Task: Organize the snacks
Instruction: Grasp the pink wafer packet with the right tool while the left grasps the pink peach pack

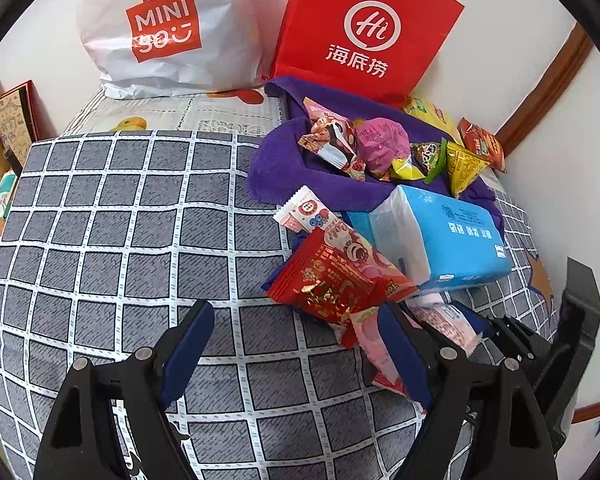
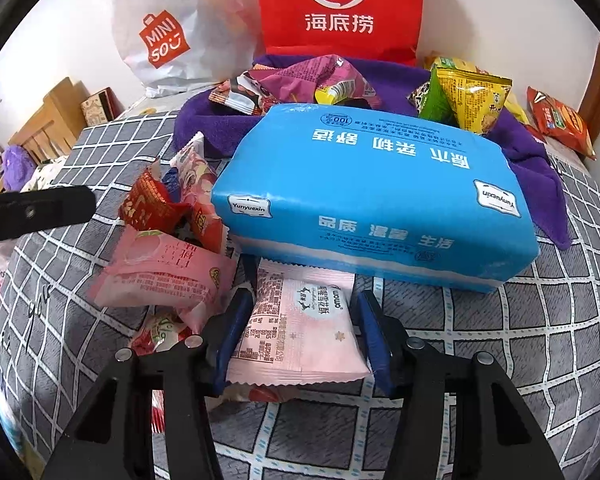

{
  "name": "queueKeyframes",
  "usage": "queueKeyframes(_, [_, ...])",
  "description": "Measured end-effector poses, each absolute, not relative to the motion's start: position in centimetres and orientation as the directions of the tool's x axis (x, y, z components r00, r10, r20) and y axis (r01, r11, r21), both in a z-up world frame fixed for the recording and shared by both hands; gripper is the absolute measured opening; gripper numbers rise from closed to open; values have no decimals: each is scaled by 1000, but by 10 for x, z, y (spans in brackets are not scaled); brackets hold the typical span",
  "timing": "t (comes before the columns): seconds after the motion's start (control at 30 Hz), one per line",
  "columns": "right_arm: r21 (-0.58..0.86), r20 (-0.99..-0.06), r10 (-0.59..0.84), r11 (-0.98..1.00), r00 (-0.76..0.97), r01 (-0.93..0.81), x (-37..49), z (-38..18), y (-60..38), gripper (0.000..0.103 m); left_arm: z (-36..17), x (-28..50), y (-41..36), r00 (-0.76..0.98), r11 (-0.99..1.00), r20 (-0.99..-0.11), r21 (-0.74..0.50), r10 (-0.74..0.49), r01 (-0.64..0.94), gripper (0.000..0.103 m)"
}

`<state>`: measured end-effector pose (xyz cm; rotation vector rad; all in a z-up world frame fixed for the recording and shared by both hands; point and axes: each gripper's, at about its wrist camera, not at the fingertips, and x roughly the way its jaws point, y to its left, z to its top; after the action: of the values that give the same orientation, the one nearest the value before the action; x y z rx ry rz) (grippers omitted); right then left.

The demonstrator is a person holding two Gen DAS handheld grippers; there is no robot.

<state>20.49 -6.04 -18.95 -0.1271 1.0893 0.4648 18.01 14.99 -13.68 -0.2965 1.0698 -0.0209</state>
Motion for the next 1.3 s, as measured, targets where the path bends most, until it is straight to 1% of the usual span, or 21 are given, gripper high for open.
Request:
queueKeyframes(0.2, [136, -855, 316, 902, 412, -410, 201, -173, -84, 53, -138, 185, 144, 486, 962, -857, -254, -175, -102, 83])
queueKeyframes(0.37, [112, -845, 291, 916, 448, -385, 198, -163, -109, 53, -144, 190, 132, 471, 963, -861, -258, -192, -80, 83])
queueKeyframes(0.7, [81, -866, 218, 949, 450, -304, 196, -177, -151, 53, -160, 194, 94, 417, 953, -866, -301, -276, 5, 81])
queueKeyframes(0.9, [80, -871, 208, 954, 445, -289, 191, -179, -164, 53, -168, 198, 74, 386, 962, -884, -273, -263, 31, 81])
queueKeyframes(1.0, [94, -873, 216, 954, 436, -284, 190, -180, -168, 53, -175, 201, 70, 369, 966, -897, -257, -246, 19, 81])
queueKeyframes(1.1, [89, -874, 211, 955, 439, -282, 189, -180, -168, 53, -177, 201, 69, 381, 969, -895, -247, -231, 7, 74])
queueKeyframes(1.13, [87, -873, 210, 955, 440, -282, 189, -180, -168, 53, -176, 200, 69, 384, 968, -893, -252, -236, 8, 68])
queueKeyframes(1.17, [88, -872, 211, 955, 442, -283, 188, -179, -168, 53, -175, 200, 70, 384, 965, -890, -262, -246, 10, 59])
queueKeyframes(1.2, [88, -871, 212, 955, 443, -284, 188, -178, -168, 53, -175, 199, 70, 384, 961, -886, -276, -259, 13, 55])
queueKeyframes(1.23, [88, -869, 213, 955, 446, -284, 188, -176, -169, 53, -173, 199, 72, 382, 955, -881, -295, -279, 19, 48])
queueKeyframes(1.3, [88, -864, 215, 955, 455, -282, 187, -173, -169, 53, -171, 198, 72, 384, 953, -877, -303, -288, 22, 46])
